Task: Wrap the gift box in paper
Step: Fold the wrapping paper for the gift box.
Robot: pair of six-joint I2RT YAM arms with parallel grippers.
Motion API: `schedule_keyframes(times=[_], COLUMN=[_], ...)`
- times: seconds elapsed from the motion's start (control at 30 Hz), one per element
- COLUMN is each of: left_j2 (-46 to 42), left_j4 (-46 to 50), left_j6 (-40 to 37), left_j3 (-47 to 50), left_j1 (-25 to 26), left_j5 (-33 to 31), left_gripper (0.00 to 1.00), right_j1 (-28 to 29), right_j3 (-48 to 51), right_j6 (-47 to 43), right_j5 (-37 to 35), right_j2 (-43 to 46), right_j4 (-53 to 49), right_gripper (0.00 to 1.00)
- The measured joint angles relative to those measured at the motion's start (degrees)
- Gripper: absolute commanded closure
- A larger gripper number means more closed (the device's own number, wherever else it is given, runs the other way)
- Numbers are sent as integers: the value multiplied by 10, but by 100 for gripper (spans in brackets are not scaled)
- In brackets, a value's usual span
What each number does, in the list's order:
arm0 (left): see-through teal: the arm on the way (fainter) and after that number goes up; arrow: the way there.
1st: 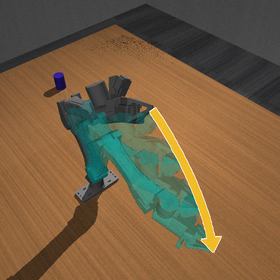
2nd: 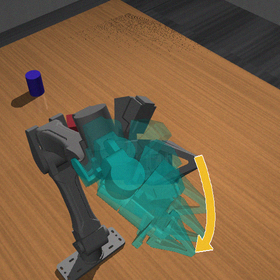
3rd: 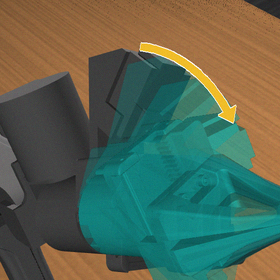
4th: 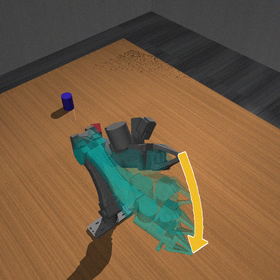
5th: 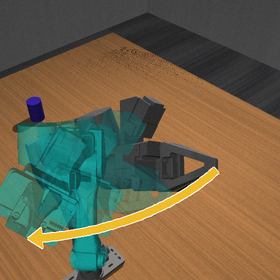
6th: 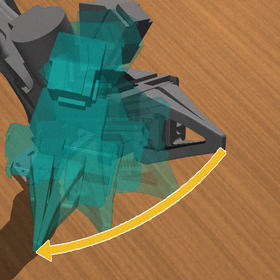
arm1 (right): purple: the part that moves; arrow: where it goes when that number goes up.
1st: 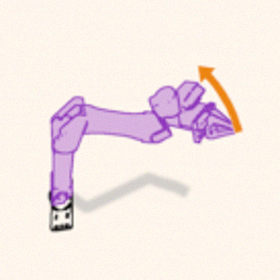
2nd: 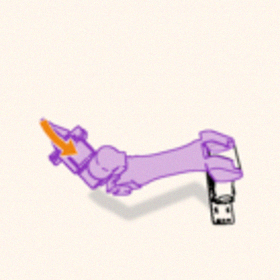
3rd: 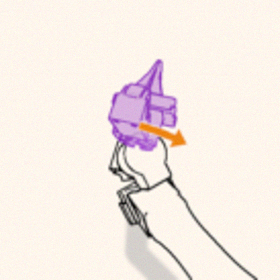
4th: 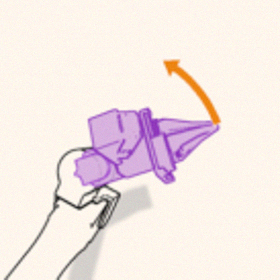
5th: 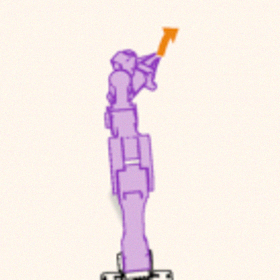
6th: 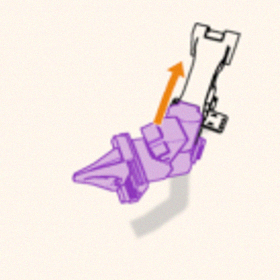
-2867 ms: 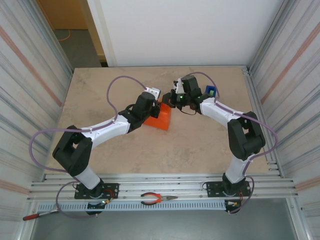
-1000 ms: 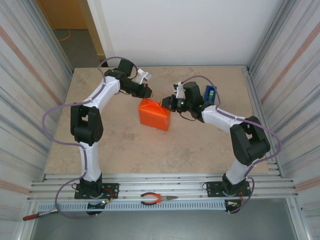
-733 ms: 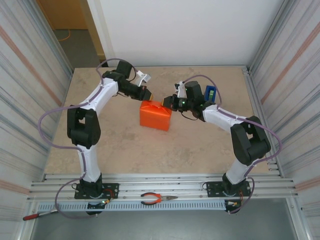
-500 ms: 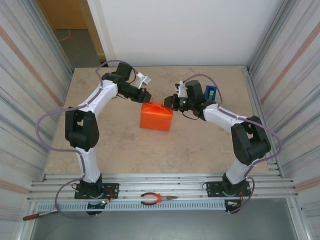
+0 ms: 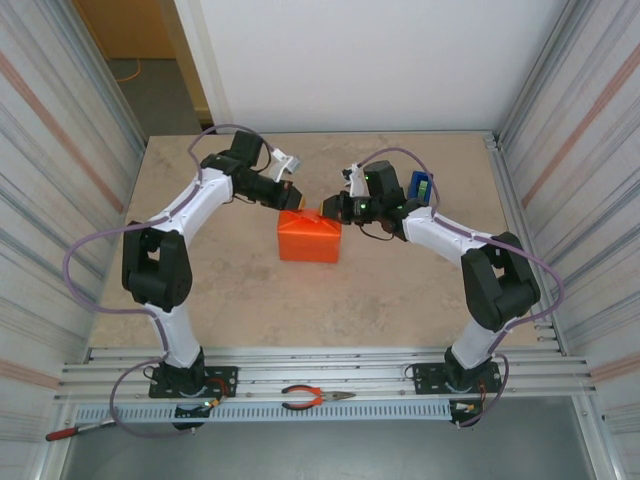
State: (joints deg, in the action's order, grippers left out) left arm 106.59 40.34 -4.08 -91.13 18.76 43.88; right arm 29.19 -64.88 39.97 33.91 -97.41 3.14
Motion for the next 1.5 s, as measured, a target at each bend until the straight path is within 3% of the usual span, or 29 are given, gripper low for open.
schedule_keyframes(times=[0.5, 0.87, 1.5], left_j2=[-86, -90, -122], left_j4=[-16, -16, -26], left_j6=[3, 4, 4], left_j3=[88, 118, 160], left_j1=[4, 15, 16], left_j5=[7, 4, -24], left_gripper=[100, 100, 100], right_j1=[5, 9, 16], right_j3=[0, -8, -106], right_j6=[0, 0, 0], right_j5=[-10, -11, -11], right_j2=[0, -1, -9], right_j4=[1, -10, -162], right_gripper=[100, 100, 100])
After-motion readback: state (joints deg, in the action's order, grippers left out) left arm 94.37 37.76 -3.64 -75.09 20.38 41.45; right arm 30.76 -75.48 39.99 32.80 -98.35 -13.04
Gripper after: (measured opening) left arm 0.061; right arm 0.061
